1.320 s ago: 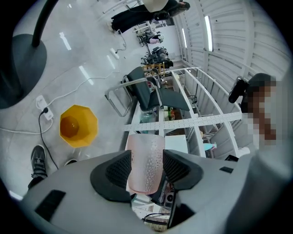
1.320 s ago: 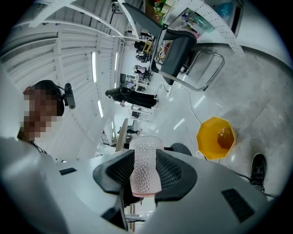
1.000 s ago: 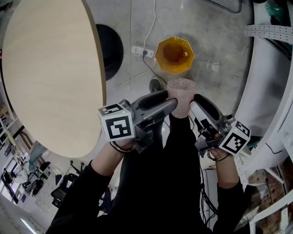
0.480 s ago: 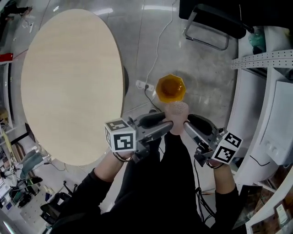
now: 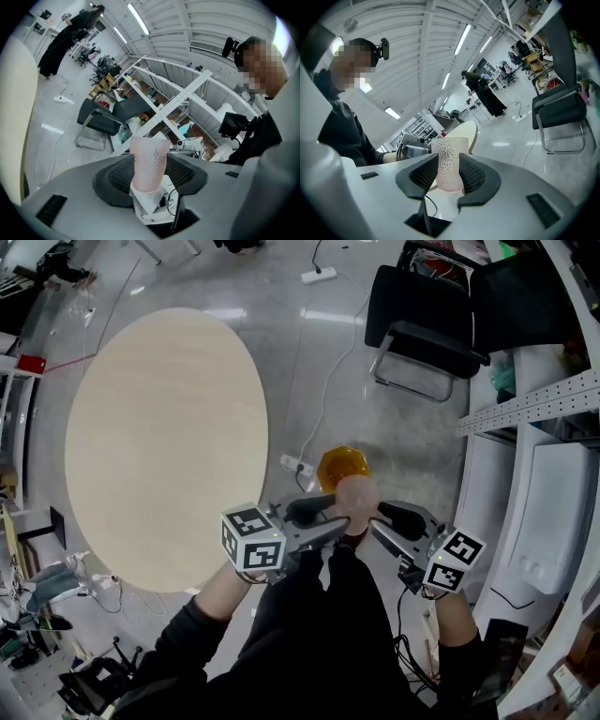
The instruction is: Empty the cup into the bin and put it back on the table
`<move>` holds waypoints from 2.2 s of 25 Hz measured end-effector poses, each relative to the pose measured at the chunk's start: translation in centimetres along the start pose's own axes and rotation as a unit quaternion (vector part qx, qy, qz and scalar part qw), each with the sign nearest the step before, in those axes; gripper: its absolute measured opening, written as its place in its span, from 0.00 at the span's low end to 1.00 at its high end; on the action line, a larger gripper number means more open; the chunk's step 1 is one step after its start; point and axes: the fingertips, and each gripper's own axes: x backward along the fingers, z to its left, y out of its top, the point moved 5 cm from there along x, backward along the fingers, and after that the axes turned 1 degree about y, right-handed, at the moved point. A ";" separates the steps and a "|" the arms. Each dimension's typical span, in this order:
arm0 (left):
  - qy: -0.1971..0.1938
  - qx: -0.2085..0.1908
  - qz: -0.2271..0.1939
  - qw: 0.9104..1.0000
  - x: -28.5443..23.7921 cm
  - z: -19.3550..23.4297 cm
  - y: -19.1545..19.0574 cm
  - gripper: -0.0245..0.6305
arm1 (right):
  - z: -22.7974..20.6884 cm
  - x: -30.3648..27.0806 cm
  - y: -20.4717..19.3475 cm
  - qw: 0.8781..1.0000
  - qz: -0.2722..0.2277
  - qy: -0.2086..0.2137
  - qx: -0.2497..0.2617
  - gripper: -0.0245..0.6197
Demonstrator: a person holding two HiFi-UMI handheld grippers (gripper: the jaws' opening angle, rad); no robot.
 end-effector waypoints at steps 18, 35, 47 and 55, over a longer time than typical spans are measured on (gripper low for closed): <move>0.128 -0.204 0.027 0.970 4.2 -7.0 -1.4 0.39 | 6.9 -0.3 1.2 0.949 0.151 0.048 0.272 0.27; 0.277 -0.200 -0.054 0.938 15.0 -4.2 -5.3 0.39 | 11.8 -12.0 -1.5 0.885 0.228 0.133 0.383 0.27; 0.325 -0.156 -0.105 0.927 28.7 -1.5 -9.2 0.39 | 19.6 -24.0 -5.8 0.854 0.277 0.181 0.400 0.27; 0.346 -0.161 -0.143 0.913 35.8 0.6 -11.5 0.39 | 22.6 -30.9 -9.4 0.834 0.311 0.179 0.419 0.27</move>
